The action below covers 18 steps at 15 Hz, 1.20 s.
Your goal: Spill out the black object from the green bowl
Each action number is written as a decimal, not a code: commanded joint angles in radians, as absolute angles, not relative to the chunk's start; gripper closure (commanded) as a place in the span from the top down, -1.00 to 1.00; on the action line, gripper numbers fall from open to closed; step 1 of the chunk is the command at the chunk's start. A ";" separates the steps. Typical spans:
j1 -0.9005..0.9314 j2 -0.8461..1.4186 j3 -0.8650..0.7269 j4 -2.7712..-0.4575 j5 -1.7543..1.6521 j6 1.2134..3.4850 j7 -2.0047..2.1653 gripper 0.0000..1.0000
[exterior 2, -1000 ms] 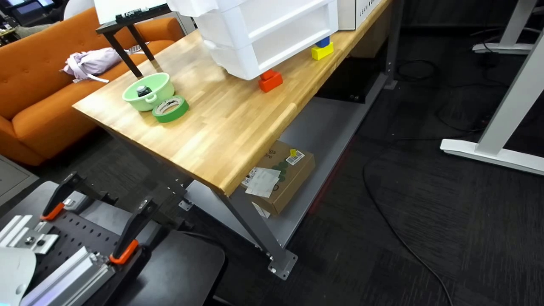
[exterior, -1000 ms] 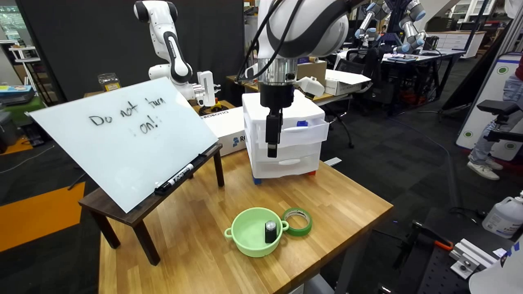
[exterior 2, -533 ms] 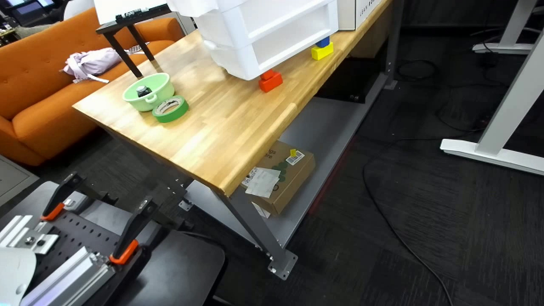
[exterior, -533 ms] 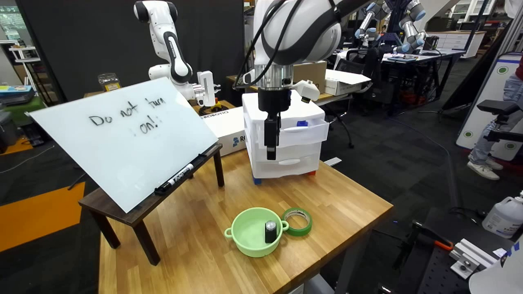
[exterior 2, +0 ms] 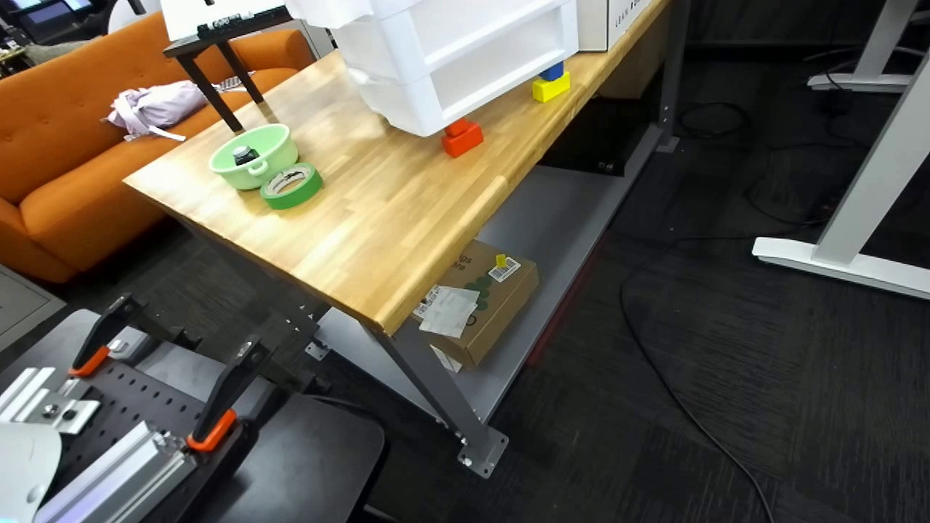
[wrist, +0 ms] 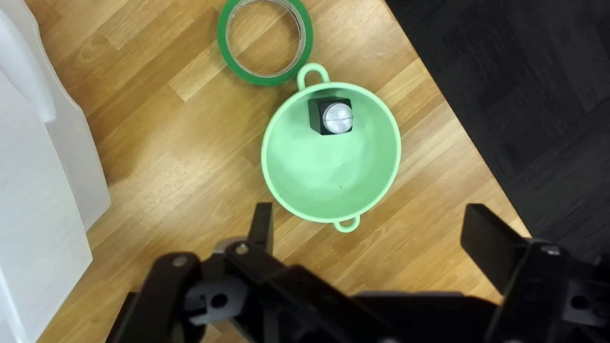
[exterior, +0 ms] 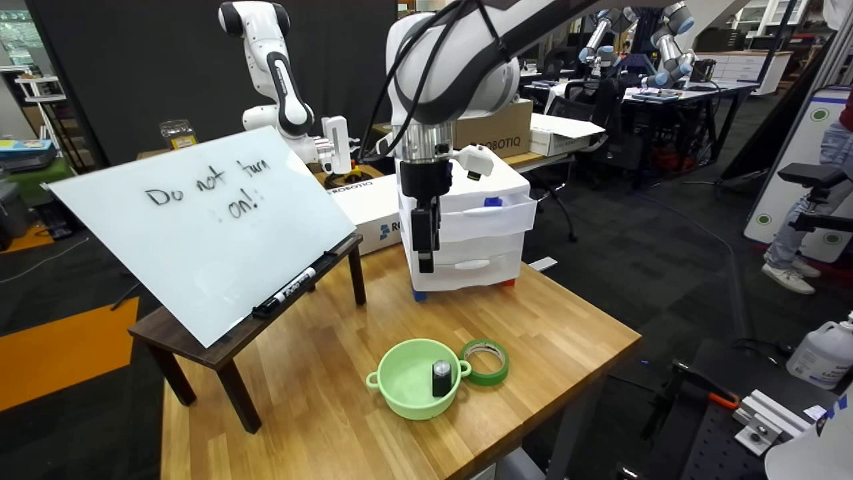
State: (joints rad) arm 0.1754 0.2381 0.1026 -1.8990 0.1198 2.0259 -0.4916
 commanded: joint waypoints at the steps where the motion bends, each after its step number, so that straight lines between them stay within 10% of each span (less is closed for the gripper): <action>1: 0.137 0.300 0.138 -1.835 0.129 1.984 -0.525 1.00; 18: 0.142 0.326 0.141 -1.825 0.062 2.014 -0.442 1.00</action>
